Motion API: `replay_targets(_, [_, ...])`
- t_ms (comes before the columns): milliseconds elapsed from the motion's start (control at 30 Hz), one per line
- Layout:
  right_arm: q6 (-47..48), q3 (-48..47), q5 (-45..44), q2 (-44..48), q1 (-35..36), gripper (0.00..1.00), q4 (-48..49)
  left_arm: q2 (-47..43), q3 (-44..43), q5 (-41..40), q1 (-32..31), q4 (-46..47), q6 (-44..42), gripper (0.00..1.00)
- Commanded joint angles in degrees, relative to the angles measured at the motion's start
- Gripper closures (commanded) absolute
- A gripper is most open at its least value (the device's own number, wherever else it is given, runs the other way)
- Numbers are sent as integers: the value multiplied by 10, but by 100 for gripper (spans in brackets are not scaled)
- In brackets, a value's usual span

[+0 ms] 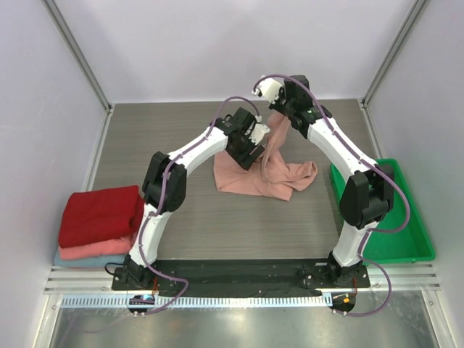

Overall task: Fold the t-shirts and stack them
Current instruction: Flatten the tshirt out

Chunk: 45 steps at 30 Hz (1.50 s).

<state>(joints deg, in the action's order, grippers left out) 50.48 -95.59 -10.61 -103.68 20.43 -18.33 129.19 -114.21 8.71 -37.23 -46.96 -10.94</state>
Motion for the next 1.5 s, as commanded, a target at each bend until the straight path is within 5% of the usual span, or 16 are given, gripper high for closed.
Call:
replay_targets(0, [-13,-14,-4,-1,-5,99,25,19,-28,-9,-13,4,1,33])
replay_targets(200, [-18,-9,-6,-1,-8,99,23,40,-54,-17,-20,3,0,49])
replay_targets(367, [-20,-6,-4,1,-12,99,22,23,-47,-21,-20,4,4,89])
replay_targets(567, [-26,-13,-6,-3,-23,99,23,-109,13,-17,-9,-21,-10,90])
replay_targets(733, [-35,-11,-4,5,-31,99,22,-228,101,-34,43,-61,-22,100])
replay_targets(933, [-38,35,-1,58,-31,99,15,-358,212,-69,142,-88,-44,100])
replay_targets(1233, [-68,60,36,115,-22,99,-27,-403,400,-129,209,-53,-87,98])
replay_targets(1367, [-61,66,36,116,-19,99,-28,-405,399,-128,211,-45,-100,47])
replay_targets(1467, [-61,66,35,111,-19,99,-28,-427,371,-89,195,-19,-117,37])
